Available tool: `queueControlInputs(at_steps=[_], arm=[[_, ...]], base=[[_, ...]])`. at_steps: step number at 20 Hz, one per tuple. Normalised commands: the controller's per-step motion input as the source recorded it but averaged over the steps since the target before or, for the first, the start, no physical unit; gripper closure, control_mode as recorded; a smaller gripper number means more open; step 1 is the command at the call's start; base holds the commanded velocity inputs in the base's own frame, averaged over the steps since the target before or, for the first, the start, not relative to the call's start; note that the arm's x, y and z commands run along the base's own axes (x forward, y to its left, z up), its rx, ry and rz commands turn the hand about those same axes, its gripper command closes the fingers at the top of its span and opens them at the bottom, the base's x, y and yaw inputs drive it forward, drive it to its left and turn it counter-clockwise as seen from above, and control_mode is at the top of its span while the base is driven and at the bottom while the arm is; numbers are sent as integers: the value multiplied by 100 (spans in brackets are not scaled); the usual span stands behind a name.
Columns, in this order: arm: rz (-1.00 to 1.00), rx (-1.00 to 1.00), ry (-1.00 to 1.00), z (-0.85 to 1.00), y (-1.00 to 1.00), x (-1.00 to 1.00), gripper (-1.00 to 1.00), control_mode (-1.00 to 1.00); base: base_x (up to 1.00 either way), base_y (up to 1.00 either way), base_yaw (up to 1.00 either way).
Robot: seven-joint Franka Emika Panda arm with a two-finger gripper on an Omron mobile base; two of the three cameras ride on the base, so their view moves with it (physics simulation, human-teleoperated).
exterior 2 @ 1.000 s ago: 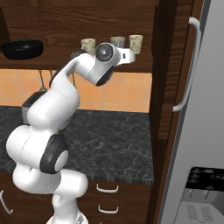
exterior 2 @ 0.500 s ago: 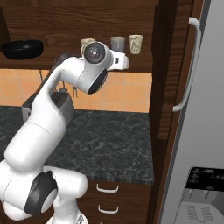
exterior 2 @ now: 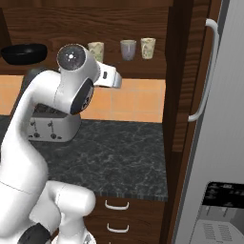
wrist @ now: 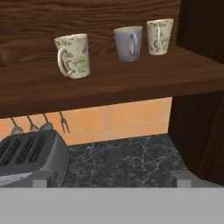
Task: Gather all objects into one cabinet and sort the glasses and bowls to opposite sides.
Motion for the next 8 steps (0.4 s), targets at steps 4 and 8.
queueControlInputs(at_steps=[4, 8], arm=[[-1, 4, 9, 0, 31, -100, -100, -100], [-3, 4, 7, 0, 37, -100, -100, -100]], base=[[0, 0, 0], [0, 0, 0]])
